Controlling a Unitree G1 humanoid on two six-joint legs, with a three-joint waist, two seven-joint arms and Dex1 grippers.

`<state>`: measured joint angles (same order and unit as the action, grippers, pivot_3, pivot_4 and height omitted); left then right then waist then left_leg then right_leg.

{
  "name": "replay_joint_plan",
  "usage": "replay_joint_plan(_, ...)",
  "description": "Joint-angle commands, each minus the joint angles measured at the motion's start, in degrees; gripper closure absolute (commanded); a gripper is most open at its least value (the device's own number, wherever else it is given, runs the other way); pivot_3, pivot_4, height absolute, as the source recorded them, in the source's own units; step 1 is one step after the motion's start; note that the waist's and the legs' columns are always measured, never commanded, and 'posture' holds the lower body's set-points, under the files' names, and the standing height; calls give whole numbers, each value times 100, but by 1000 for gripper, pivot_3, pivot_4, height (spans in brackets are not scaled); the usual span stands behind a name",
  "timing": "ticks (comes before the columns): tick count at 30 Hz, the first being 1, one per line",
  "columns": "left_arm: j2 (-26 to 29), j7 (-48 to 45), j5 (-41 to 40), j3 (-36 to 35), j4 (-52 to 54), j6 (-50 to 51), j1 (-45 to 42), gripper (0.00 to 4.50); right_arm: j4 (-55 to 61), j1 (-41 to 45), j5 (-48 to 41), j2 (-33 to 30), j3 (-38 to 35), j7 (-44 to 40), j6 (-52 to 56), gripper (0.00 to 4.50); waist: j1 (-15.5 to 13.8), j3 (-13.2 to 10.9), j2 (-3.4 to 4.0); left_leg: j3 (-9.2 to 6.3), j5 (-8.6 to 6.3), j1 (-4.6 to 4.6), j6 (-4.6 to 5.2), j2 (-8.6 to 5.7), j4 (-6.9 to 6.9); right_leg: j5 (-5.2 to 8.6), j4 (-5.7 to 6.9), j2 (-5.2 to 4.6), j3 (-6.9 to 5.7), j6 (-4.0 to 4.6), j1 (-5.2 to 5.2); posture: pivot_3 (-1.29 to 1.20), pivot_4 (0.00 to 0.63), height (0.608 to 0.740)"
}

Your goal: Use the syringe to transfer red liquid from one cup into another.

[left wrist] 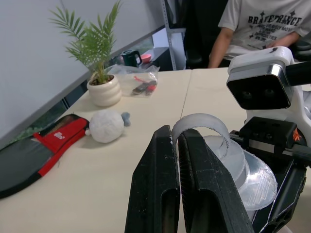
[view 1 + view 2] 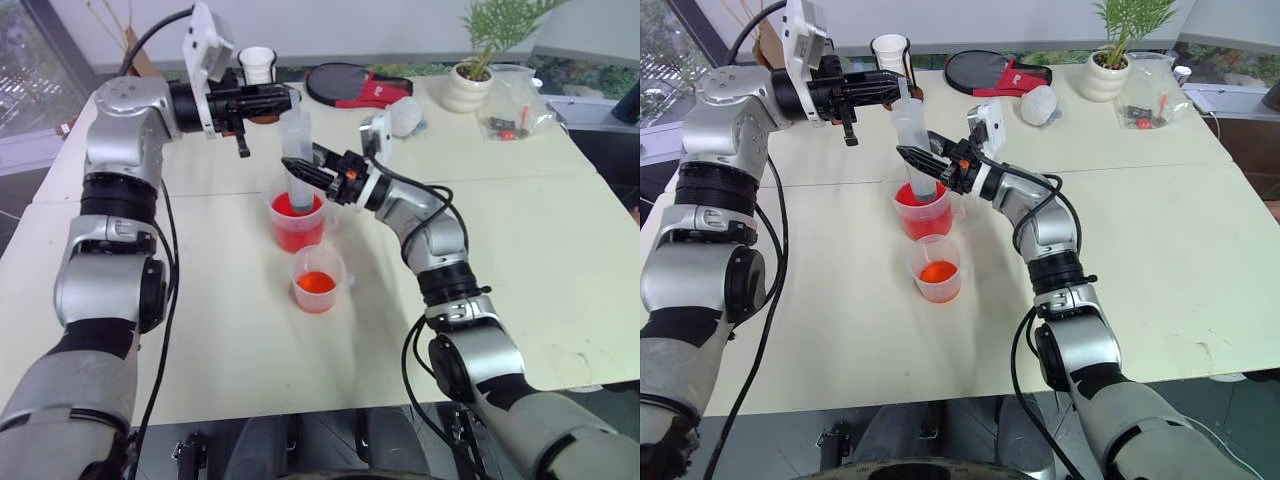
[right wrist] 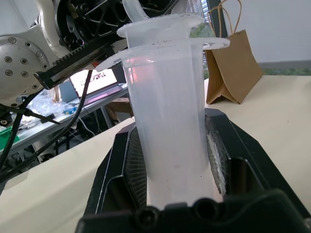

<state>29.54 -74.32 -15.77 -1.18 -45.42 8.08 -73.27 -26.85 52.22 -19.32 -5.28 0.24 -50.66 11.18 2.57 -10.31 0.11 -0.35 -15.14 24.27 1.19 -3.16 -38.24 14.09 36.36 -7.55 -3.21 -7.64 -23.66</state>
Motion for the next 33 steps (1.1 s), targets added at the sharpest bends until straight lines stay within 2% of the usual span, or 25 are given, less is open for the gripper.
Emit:
replay_joint_plan(1,95,315,-268,-461,103,-26,-536,4468,106,-32,70,183,300,-201,-161,3139,-4,0,0,0,0,0,0,0,0,0,0,-1,0,0,0,0,150,740)
replay_joint_plan(16,117,574,-370,-714,-175,-191,-909,4468,20,-108,177,192,421,-209,-326,3139,3,0,0,0,0,0,0,0,0,0,1,0,0,0,0,0,150,740)
replay_joint_plan(20,102,504,-221,-582,-193,-260,-758,4468,33,-84,191,198,404,-164,-375,3139,2,0,0,0,0,0,0,0,-1,0,1,-1,0,0,0,0,150,740)
replay_joint_plan(23,160,386,-161,-465,-46,-135,-538,3516,174,33,128,167,289,-84,-339,3139,7,0,0,0,0,0,0,0,0,0,1,-1,0,0,0,0,150,740)
replay_joint_plan(27,447,261,-327,-522,344,348,-124,1642,405,236,-11,68,123,31,-228,3139,16,0,0,-1,0,0,0,1,1,0,2,0,0,0,-3,0,150,740)
replay_joint_plan(33,1528,-492,-1182,-627,2280,2487,1624,1642,510,414,-133,-98,-39,95,-158,3139,164,0,3,-1,0,-2,0,4,7,0,17,0,8,0,-13,0,150,740)
